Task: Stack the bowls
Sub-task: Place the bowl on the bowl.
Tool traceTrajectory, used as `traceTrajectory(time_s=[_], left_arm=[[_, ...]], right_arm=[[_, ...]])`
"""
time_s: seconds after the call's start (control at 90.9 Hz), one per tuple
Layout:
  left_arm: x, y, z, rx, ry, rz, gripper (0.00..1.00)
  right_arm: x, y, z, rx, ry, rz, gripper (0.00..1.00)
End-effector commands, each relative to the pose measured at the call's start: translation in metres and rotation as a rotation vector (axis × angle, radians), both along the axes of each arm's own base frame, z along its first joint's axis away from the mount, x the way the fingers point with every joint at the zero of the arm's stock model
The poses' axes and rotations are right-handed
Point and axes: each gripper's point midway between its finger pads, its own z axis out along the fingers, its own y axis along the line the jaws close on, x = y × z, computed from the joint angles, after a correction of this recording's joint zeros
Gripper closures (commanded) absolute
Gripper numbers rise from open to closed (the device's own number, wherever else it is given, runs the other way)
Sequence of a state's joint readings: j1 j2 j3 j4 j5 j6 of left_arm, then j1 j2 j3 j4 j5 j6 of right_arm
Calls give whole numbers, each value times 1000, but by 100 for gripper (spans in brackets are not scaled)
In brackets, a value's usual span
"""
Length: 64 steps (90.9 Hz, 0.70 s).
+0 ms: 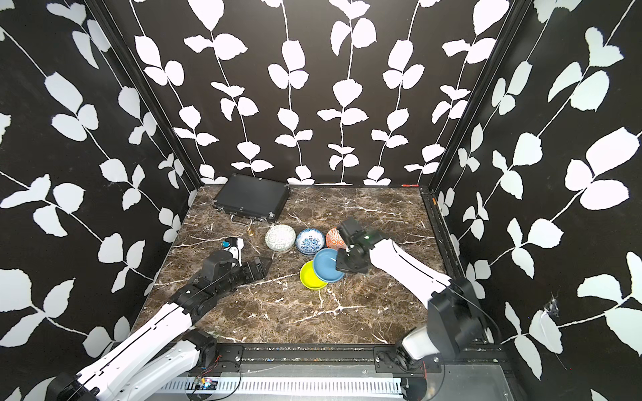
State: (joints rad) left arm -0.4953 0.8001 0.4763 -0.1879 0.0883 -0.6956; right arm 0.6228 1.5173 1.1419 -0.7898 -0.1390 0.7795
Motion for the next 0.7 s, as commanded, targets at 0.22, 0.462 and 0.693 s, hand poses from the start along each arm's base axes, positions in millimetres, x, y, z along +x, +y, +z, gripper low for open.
traceTrajectory(time_s=[0.22, 0.462, 0.693], left_arm=[[5, 0, 15, -14, -54, 2, 1], [5, 0, 15, -13, -55, 2, 1], [5, 1, 16, -14, -56, 4, 1]], right_arm=[[16, 37, -19, -21, 11, 35, 100], [14, 47, -27, -40, 30, 61, 100], [9, 48, -24, -56, 25, 71, 81]])
